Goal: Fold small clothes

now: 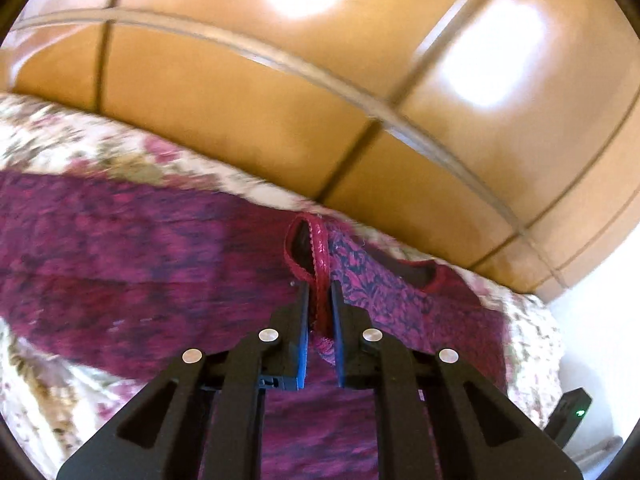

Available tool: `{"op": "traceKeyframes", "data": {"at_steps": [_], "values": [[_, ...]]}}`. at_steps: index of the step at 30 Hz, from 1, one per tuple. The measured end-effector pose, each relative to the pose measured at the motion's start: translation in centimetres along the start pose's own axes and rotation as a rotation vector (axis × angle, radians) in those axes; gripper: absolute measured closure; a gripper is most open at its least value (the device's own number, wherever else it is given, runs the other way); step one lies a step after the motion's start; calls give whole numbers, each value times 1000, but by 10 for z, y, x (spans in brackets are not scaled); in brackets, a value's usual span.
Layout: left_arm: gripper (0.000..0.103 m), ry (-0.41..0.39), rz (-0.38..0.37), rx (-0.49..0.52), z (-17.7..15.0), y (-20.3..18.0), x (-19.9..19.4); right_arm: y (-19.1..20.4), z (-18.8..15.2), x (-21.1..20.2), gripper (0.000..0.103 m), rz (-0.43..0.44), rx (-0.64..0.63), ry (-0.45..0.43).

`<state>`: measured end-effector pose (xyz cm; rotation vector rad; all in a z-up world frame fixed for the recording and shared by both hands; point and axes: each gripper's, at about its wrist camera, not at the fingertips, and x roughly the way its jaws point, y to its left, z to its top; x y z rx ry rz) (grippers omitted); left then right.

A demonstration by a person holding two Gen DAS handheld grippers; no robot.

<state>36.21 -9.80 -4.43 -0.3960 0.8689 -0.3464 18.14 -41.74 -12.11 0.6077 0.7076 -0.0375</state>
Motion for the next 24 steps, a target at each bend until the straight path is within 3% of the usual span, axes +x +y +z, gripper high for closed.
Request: {"op": "traceKeyframes", "data": {"at_steps": [7, 12, 15, 18, 24], "values": [[94, 66, 83, 18, -27, 31, 11, 6, -6, -7, 2, -21, -40, 30], [94, 62, 82, 42, -34, 25, 13, 14, -23, -36, 2, -19, -95, 71], [94, 38, 90, 73, -42, 17, 4, 31, -21, -52, 2, 2, -147, 36], [94, 30, 81, 46, -52, 20, -4, 46, -10, -41, 2, -7, -166, 19], [94, 49, 104, 52, -56, 27, 0, 50, 13, 19, 2, -169, -179, 41]]}}
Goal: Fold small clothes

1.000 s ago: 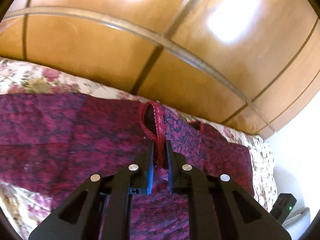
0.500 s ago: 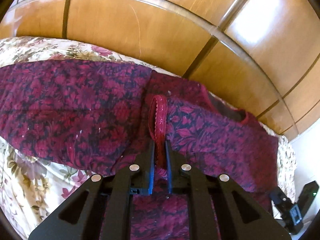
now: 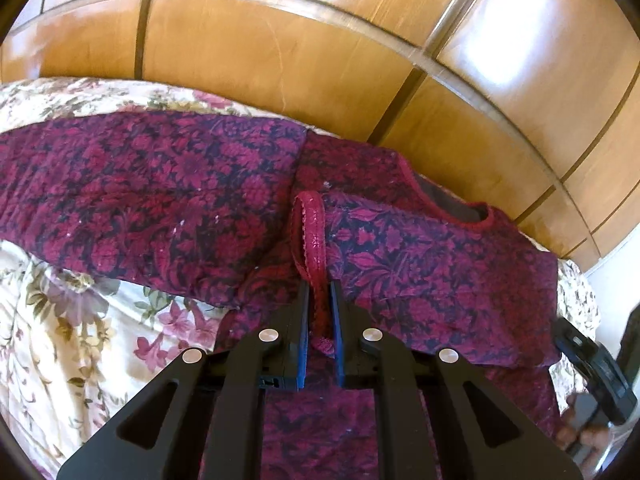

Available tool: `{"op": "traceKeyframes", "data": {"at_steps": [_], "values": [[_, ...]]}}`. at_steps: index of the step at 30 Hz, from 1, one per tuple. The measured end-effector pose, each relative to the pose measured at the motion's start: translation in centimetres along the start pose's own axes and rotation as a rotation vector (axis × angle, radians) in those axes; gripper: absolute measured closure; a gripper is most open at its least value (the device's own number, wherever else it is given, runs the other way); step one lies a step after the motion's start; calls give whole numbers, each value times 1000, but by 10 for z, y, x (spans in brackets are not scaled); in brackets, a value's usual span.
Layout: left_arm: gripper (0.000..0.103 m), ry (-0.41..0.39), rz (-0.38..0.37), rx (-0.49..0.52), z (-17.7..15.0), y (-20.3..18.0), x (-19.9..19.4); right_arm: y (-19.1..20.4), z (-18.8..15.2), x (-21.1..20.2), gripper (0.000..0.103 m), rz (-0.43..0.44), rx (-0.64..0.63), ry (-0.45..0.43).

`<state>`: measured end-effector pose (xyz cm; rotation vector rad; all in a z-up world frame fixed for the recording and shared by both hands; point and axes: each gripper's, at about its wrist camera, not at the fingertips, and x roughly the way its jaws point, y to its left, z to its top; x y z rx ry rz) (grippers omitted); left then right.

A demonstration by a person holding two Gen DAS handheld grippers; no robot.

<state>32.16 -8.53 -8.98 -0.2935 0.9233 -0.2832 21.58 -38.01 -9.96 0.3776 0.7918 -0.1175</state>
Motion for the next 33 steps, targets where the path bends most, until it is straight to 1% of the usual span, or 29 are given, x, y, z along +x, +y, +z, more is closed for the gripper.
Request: {"op": "traceKeyframes", "data": {"at_steps": [2, 4, 5, 7, 10, 13, 15, 19, 20, 21, 22, 23, 24, 26, 28, 33], "values": [[93, 14, 17, 1, 0, 2, 10, -1, -2, 19, 2, -52, -16, 29], [92, 18, 29, 6, -4, 4, 19, 5, -9, 29, 2, -112, -72, 21], [90, 3, 35, 14, -7, 4, 21, 8, -12, 30, 2, -134, -91, 12], [90, -18, 38, 29, -11, 4, 21, 11, -14, 32, 2, -163, -112, 6], [90, -31, 55, 48, -14, 1, 20, 11, -16, 33, 2, -177, -123, 3], [88, -17, 27, 26, -13, 5, 21, 13, -16, 36, 2, -195, -136, 6], [86, -3, -27, -31, -13, 14, 15, 11, -15, 37, 2, -198, -138, 6], [74, -13, -101, -133, -21, 35, -3, 14, -18, 34, 2, -194, -138, 1], [67, -19, -108, -147, -24, 39, -8, 14, -17, 34, 2, -196, -140, 1], [57, -35, -112, -167, -28, 45, -16, 14, -17, 34, 2, -197, -141, 1], [50, -59, -100, -184, -31, 51, -25, 13, -17, 34, 2, -194, -139, 1], [42, -86, -91, -205, -35, 57, -34, 13, -17, 35, 2, -193, -138, 0], [38, -123, -99, -246, -38, 71, -48, 14, -17, 34, 2, -193, -139, -1], [38, -147, -94, -296, -39, 92, -63, 13, -18, 35, 2, -198, -143, -2], [38, -177, -45, -369, -39, 128, -79, 14, -18, 34, 2, -203, -147, -4], [38, -227, 46, -560, -35, 218, -107, 15, -18, 33, 2, -209, -153, -6]]}}
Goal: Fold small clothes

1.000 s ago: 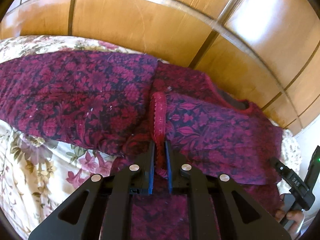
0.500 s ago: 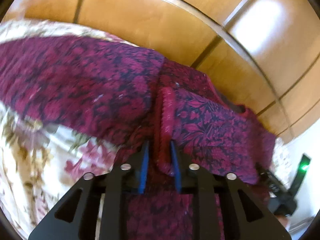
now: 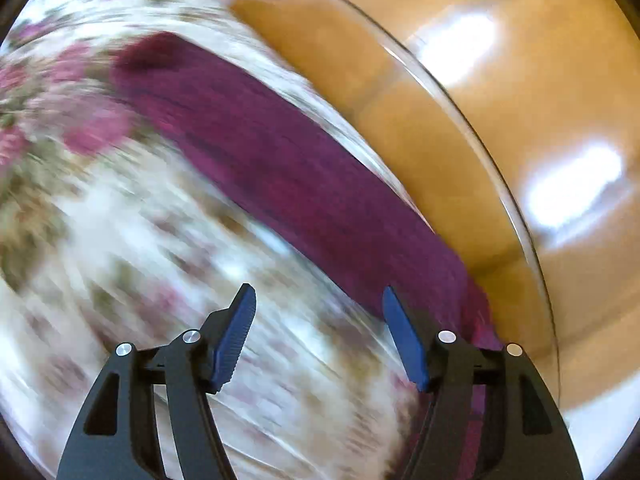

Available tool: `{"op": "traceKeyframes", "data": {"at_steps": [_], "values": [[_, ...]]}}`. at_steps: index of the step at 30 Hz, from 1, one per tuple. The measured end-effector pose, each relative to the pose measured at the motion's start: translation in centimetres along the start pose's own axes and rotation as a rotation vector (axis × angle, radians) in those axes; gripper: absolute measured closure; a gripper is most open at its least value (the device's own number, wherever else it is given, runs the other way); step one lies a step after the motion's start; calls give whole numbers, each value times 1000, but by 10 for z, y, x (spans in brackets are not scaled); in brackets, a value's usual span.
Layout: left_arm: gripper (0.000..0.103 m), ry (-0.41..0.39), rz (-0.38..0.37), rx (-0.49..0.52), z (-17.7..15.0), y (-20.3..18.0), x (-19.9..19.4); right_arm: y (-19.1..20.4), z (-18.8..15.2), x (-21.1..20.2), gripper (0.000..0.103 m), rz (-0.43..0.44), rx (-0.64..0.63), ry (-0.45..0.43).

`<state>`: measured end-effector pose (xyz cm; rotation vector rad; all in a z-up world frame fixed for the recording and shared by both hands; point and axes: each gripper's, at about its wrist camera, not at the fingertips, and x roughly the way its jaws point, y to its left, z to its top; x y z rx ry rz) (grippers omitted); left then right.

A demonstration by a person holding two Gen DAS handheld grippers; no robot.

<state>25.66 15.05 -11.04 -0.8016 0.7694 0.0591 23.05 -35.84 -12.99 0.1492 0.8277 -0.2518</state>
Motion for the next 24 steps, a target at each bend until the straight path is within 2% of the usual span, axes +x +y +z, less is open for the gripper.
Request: {"op": "traceKeyframes", "data": {"at_steps": [3, 7, 13, 14, 16, 17, 19, 23, 24], "values": [[43, -41, 35, -112, 32, 37, -7, 1, 0, 0, 2, 1, 0, 0], [43, -70, 60, -213, 61, 68, -7, 0, 0, 0, 2, -1, -2, 0], [45, -95, 102, -276, 87, 84, 4, 1, 0, -1, 2, -2, -4, -1], [50, -94, 118, -289, 90, 86, 7, 1, 0, -1, 2, -3, -4, -1], [73, -76, 150, -311, 95, 96, 8, 1, 0, -1, 2, -3, -5, -1], [83, -67, 155, -310, 101, 102, 5, 1, 0, -1, 2, -3, -5, -1], [90, -68, 145, -275, 101, 90, 5, 2, 1, -1, 2, -4, -6, 0], [93, -91, 99, -143, 99, 55, -4, 2, 1, -1, 2, -13, -12, 1], [93, -103, 73, -79, 93, 37, -10, 2, 1, -1, 2, -12, -12, 0]]}}
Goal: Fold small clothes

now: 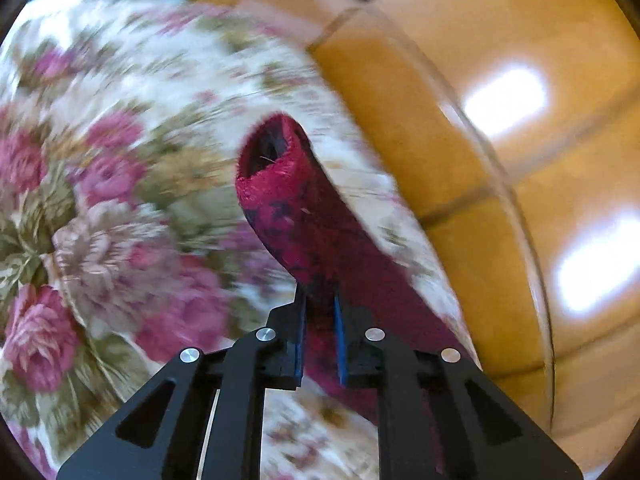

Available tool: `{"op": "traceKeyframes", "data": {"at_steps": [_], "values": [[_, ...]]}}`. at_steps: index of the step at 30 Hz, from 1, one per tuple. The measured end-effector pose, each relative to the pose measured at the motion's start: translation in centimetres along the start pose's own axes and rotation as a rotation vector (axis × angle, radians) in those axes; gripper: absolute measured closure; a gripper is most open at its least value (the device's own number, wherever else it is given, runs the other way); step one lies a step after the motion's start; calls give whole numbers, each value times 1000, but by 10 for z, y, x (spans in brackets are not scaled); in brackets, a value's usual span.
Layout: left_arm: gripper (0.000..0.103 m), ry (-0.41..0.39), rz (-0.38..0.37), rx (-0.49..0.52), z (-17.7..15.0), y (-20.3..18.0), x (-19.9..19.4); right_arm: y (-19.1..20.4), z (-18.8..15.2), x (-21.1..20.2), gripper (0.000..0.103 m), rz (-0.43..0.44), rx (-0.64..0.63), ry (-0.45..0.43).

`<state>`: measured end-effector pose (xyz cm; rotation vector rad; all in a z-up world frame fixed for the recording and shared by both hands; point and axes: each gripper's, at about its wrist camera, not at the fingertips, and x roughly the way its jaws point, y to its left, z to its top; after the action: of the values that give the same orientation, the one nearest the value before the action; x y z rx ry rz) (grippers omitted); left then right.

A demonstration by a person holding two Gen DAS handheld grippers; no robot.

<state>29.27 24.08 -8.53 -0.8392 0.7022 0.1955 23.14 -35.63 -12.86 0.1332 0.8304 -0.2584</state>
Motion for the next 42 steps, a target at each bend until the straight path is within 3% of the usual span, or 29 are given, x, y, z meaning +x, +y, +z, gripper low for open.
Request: {"op": "traceKeyframes", "data": {"at_steps": [6, 9, 15, 20, 25, 26, 27, 29, 30, 33, 36, 40, 42], "values": [[93, -17, -98, 263, -40, -82, -16, 0, -1, 0, 2, 1, -1, -1], [93, 1, -111, 344, -60, -111, -10, -1, 0, 0, 2, 2, 0, -1], [93, 78, -135, 372, -93, -143, 14, 0, -1, 0, 2, 5, 1, -3], [93, 154, -123, 464, -131, -175, 40, 0, -1, -1, 2, 5, 0, -4], [88, 202, -108, 488, -157, -189, 61, -1, -1, -1, 2, 7, 1, -5], [79, 206, -104, 497, -161, -191, 63, -1, -1, 0, 2, 8, 1, -6], [65, 208, -100, 511, -165, -195, 64, -1, -1, 0, 2, 8, 1, -5], [49, 203, -116, 535, -173, -199, 61, -2, -1, 0, 2, 10, 3, -6], [46, 190, -111, 544, -174, -200, 59, -2, -1, 0, 2, 12, 4, -7], [44, 118, -84, 574, -189, -200, 37, -3, 0, 1, 2, 13, 6, -6], [44, 90, -127, 565, -210, -193, 11, -2, -1, -1, 2, 10, 5, -7], [44, 175, -193, 588, -251, -185, 3, 4, 11, -11, 4, 10, -7, -10], [44, 244, -215, 585, -270, -178, 11, 15, 25, -27, 11, 99, -17, -32]]}}
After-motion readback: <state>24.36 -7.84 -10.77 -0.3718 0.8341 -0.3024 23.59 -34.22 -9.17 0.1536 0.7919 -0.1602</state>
